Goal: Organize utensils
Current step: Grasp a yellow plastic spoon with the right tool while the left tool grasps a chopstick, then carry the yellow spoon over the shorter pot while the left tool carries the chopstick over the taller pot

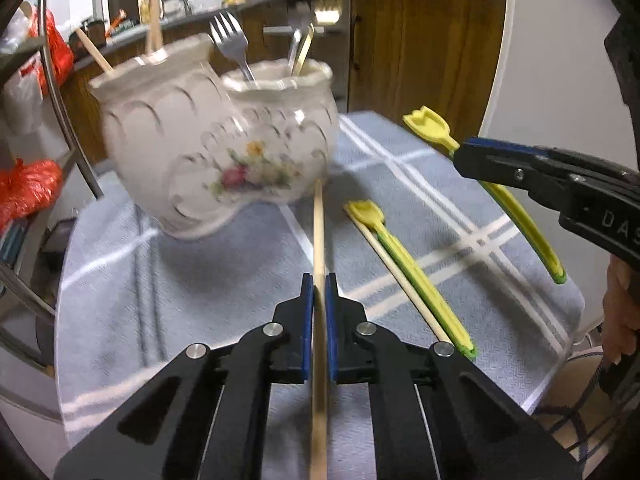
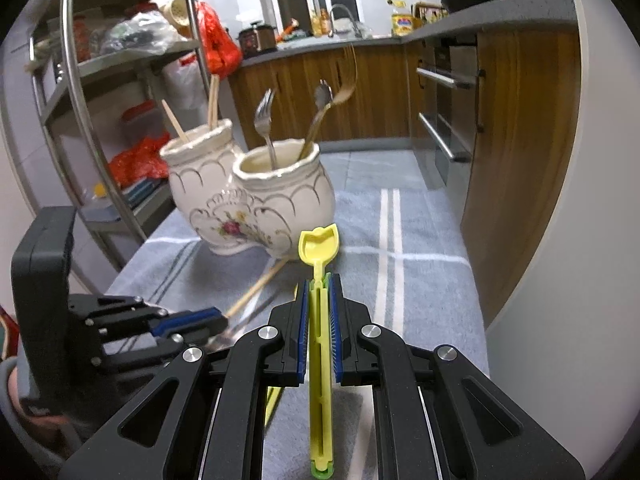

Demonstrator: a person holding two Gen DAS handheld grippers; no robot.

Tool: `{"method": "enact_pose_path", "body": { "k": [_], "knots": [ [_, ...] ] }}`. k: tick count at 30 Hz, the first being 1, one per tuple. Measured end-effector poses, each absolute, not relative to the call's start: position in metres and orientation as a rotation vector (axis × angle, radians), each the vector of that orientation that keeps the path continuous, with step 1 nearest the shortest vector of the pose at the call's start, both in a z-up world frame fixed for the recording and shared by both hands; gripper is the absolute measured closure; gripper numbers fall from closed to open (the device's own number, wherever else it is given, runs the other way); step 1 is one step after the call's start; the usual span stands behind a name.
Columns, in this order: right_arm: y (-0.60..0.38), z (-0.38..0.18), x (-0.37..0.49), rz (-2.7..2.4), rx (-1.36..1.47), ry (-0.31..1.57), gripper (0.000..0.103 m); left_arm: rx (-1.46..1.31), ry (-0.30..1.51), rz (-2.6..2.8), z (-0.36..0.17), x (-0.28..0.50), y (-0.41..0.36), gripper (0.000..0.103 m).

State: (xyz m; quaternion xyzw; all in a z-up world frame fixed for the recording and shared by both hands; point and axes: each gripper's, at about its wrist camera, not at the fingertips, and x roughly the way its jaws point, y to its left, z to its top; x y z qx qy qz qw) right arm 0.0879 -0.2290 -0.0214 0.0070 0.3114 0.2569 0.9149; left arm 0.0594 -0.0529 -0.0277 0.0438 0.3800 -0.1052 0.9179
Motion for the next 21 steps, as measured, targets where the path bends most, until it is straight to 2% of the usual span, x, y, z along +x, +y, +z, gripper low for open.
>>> {"method": "enact_pose_path", "body": {
  "k": [11,21],
  "knots": [
    [-0.228,-0.004,0.077,0.522,0.035,0.502,0.092,0.042,0.476,-0.268,0.007,0.019,-0.018,0.097],
    [-0.214,0.013,0.077,0.547,0.047,0.409,0.092,-0.051,0.314,-0.258,0.038,0.019,0.024,0.097]
  ]
}}
